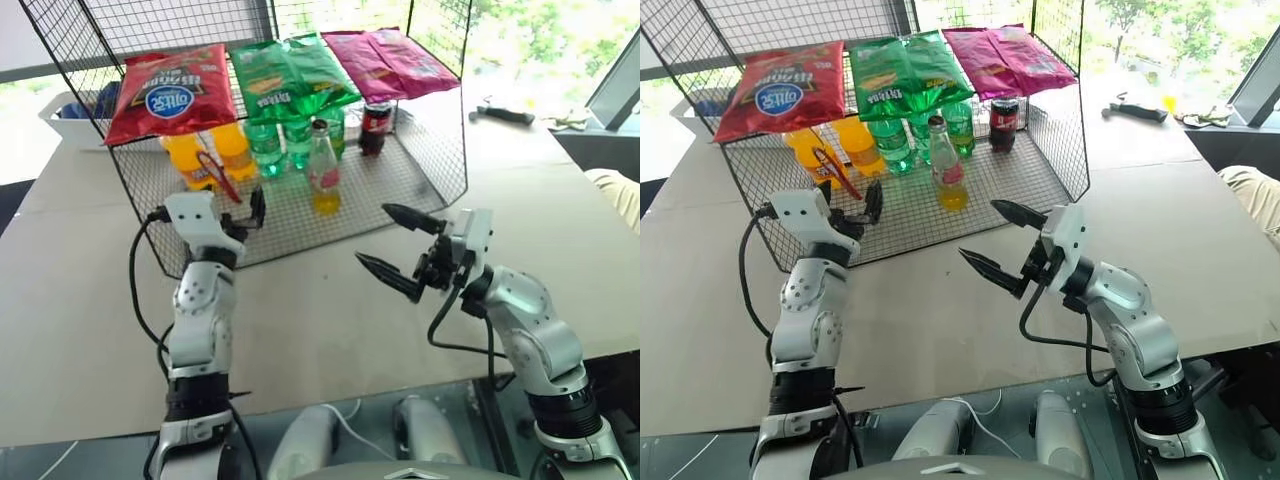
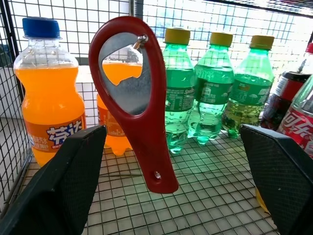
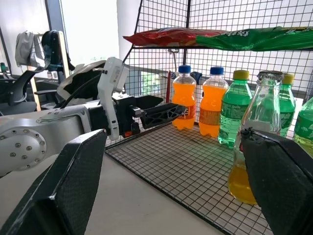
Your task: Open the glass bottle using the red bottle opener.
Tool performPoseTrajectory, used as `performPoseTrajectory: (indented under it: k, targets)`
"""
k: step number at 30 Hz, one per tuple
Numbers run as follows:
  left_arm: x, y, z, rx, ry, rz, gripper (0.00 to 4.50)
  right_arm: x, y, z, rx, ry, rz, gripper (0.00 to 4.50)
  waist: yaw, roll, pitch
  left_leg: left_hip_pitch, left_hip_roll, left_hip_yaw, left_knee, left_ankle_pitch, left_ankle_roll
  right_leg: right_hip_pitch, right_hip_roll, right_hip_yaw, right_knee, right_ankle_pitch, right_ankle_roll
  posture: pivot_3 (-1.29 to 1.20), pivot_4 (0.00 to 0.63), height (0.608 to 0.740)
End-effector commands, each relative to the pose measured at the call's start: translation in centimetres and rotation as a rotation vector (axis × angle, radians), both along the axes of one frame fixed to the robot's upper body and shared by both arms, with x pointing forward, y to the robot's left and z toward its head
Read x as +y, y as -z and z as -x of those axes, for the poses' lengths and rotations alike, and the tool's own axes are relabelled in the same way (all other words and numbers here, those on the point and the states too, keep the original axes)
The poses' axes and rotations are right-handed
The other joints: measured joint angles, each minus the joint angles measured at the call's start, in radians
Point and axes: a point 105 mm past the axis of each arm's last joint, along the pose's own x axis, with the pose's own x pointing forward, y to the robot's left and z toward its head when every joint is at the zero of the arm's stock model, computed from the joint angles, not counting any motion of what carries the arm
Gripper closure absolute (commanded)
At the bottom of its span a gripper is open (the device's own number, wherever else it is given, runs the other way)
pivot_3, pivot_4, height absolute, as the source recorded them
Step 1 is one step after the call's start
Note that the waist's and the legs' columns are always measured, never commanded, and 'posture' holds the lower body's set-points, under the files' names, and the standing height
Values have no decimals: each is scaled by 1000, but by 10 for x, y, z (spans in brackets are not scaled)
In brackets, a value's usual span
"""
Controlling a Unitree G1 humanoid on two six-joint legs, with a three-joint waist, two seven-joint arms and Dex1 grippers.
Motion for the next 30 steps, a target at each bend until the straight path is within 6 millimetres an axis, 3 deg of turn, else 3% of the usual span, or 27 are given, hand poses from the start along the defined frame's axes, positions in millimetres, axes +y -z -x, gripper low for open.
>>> performPoseTrajectory:
  k: [1,17,21,27,28,30]
  targets:
    - [5,-17,-3,-71,-42,3,0,-1,-10,4,-56,-1,-10,85,1,0,0,0,0,0,0,0,0,0,0,0,0,0,0,0,150,740]
    - [15,-29,-17,-120,-103,44,0,-2,-9,1,-69,24,0,85,0,-1,0,0,-1,0,0,0,0,0,0,0,0,0,0,0,150,740]
    - [10,-33,-17,-141,-77,48,1271,-2,-12,1,-75,23,-9,0,1,-1,0,0,-1,0,0,0,0,0,0,0,0,0,0,0,150,740]
    - [7,-35,-17,-152,-63,49,4225,-2,-18,1,-87,18,-30,0,-2,-1,0,0,-1,0,0,0,0,0,0,0,0,0,0,0,150,740]
    - [7,-36,-17,-153,-62,48,4437,-2,-18,1,-88,17,-31,0,-1,-1,0,0,-1,0,0,0,0,0,0,0,0,0,0,0,150,740]
    - [7,-36,-17,-155,-62,48,4437,-2,-19,1,-90,15,-33,0,0,-1,0,0,-1,0,0,0,0,0,0,0,0,0,0,0,150,740]
